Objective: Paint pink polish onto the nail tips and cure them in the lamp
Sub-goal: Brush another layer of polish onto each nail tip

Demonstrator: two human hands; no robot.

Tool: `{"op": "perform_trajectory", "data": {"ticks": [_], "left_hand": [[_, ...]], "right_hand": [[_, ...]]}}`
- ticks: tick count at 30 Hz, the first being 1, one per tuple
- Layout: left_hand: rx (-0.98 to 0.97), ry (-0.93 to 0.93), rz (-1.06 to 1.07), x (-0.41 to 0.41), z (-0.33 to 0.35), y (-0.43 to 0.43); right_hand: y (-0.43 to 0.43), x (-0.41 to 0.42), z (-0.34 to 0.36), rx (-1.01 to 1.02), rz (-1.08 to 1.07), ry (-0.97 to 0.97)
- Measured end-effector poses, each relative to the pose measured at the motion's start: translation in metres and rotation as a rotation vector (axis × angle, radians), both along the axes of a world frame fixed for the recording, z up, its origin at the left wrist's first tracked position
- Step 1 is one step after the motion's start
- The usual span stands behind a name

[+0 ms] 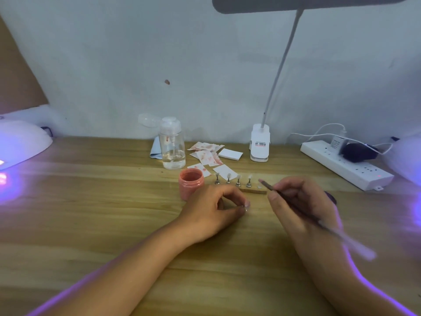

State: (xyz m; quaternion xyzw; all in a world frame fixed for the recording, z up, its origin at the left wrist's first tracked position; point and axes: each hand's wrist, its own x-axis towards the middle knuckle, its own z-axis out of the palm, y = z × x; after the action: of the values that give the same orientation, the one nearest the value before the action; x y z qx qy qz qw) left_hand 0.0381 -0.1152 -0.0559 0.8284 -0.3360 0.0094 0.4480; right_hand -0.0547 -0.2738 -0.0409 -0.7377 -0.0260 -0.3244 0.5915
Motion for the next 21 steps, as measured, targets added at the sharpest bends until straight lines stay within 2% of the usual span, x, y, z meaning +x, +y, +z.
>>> {"op": "perform_trajectory", "data": {"ticks": [3,7,8,11,13,18,21], "left_hand": [[0.031,-0.014,0.035,-0.001,-0.002,-0.002],[0.040,-0.048,0.062,-0.003,-0.004,-0.003],[0.042,-0.062,0.065,-0.004,-0.003,-0.003],[0.053,-0.108,0.073,-0.005,-0.003,-0.003],[0.072,-0.105,0.067,-0.005,-0.003,-0.002],[0.028,-0.146,0.058,-0.004,-0.005,-0.003],[0.014,-0.137,0.076,-0.003,-0.007,-0.005]], "right_hand": [[0.008,0.002,0.012,0.068,0.086,0.007],[0.029,0.031,0.044,0.082,0.186,0.181],[0.035,0.043,0.052,0.025,0.178,0.232],[0.050,0.073,0.064,-0.370,0.106,0.333],[0.059,0.085,0.062,-0.564,0.038,0.377],[0.066,0.105,0.048,-0.730,-0.034,0.473],[0.064,0.107,0.046,-0.743,-0.030,0.499]]}}
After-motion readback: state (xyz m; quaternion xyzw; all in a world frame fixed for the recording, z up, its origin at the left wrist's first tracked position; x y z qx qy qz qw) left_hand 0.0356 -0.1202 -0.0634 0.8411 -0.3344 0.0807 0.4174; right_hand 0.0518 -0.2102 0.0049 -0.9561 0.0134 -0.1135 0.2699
